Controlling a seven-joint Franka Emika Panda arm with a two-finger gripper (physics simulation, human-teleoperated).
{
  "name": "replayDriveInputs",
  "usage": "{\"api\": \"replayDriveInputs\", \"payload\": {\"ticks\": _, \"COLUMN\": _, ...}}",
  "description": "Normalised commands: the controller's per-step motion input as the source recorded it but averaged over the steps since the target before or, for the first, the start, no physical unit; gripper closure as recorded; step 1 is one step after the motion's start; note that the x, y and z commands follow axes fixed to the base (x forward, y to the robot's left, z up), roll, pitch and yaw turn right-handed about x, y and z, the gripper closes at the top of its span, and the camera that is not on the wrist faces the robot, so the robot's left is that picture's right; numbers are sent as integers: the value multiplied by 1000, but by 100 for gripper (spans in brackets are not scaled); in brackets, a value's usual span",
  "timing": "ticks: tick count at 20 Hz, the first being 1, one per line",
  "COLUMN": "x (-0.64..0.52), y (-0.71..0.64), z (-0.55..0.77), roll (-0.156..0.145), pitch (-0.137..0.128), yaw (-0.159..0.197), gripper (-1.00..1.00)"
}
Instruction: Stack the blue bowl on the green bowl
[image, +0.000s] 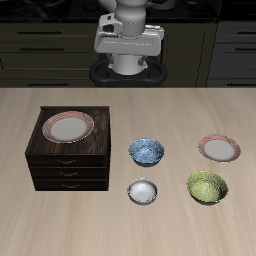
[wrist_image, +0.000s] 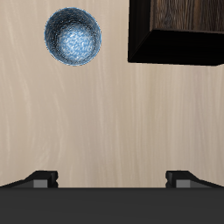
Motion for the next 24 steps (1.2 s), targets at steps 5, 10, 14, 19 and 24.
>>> {"api": "replayDriveInputs", "payload": {"ticks": 5, "x": 244, "y": 86, "z": -56, "roll": 30, "pitch": 33, "yaw": -8, "gripper": -100}}
{"api": "replayDriveInputs", "payload": {"ticks": 10, "x": 314, "y": 143, "z": 16, "roll": 21, "pitch": 17, "yaw": -13, "gripper": -100}}
{"api": "replayDriveInputs", "payload": {"ticks": 14, "x": 221, "y": 238, "z": 86, "roll": 33, "pitch": -2, "yaw": -3, "gripper": -100}}
{"api": "replayDriveInputs", "payload": {"ticks": 19, "x": 305, "y": 297, "z": 146, "roll": 29, "pitch": -16, "yaw": -9, "gripper": -100}}
{"api": "replayDriveInputs", "payload": {"ticks": 24, "x": 406, "y": 194, "z": 90, "roll": 21, "pitch": 16, "yaw": -34, "gripper": -100}}
